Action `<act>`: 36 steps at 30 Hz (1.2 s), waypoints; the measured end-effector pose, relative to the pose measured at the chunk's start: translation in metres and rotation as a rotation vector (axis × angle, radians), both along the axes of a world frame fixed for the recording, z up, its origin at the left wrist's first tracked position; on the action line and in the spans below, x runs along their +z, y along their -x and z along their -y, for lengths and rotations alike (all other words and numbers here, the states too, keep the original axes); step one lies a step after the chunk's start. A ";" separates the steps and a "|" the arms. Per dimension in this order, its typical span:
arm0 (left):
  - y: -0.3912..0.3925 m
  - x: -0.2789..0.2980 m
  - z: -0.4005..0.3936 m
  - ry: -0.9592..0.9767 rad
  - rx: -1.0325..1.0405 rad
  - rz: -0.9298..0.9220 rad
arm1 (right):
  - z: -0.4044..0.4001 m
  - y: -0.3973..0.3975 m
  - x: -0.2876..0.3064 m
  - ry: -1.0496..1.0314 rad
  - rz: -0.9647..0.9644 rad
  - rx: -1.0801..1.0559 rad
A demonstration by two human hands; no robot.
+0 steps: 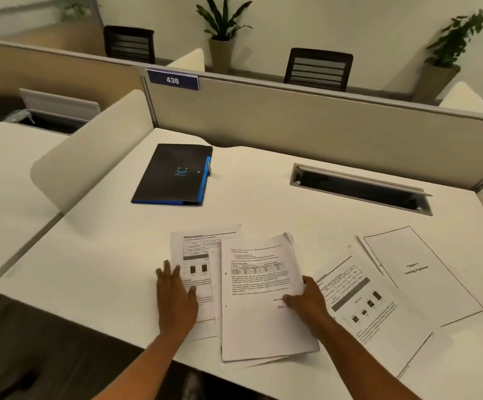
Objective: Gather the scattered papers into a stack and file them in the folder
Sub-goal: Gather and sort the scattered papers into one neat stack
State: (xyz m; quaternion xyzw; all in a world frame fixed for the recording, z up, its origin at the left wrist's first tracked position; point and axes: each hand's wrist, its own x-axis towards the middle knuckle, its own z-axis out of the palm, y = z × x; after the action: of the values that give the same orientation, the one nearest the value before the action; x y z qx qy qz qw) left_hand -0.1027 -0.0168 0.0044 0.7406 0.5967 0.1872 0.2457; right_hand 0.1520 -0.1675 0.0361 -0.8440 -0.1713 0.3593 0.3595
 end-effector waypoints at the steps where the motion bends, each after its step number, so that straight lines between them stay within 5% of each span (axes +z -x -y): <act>1: 0.003 0.003 -0.002 0.073 0.088 -0.055 | 0.001 -0.001 0.000 0.002 -0.021 -0.023; 7: 0.026 0.007 -0.028 0.227 0.091 -0.307 | 0.001 -0.007 0.009 -0.048 0.001 -0.068; 15: 0.031 0.008 -0.055 0.395 0.034 -0.067 | -0.017 -0.003 0.008 -0.182 -0.326 -0.370; 23: 0.027 0.018 -0.069 0.415 0.071 0.170 | -0.052 0.042 0.000 -0.205 -0.445 -0.341; 28: 0.033 0.014 -0.084 0.554 0.093 0.278 | -0.062 0.065 -0.011 -0.170 -0.369 -0.356; 36: 0.020 0.022 -0.096 0.614 -0.197 0.360 | -0.078 0.096 -0.017 -0.098 -0.148 -0.233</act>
State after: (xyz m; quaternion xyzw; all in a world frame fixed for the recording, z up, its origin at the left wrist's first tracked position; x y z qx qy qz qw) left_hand -0.1224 0.0792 0.0267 0.6415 0.4981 0.1022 0.5743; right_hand 0.0557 -0.0897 0.0193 -0.8107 -0.0626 0.3678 0.4512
